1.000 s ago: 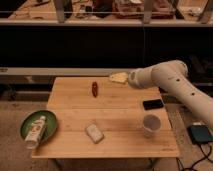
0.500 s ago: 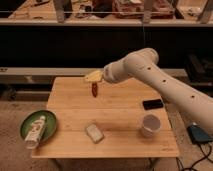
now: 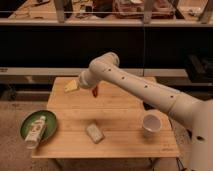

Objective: Drag the ceramic bowl in a circle

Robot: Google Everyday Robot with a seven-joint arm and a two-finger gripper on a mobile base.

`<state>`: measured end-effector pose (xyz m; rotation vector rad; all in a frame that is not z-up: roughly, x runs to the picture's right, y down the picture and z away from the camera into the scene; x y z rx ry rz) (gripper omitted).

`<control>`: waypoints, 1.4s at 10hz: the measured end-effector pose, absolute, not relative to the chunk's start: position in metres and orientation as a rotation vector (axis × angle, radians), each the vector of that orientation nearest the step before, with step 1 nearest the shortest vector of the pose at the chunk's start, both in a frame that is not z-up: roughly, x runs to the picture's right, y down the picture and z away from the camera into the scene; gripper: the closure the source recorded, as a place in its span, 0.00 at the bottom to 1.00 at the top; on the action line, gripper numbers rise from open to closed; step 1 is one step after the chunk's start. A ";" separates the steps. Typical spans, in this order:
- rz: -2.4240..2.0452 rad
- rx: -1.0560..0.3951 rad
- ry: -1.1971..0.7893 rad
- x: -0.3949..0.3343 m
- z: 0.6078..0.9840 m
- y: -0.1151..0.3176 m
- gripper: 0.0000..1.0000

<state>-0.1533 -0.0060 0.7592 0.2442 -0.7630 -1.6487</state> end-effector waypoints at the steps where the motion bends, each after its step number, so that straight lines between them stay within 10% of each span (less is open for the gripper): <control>1: -1.644 0.224 -0.766 -0.168 0.777 -0.002 0.20; 14: -1.704 0.143 -0.942 -0.230 0.815 0.064 0.20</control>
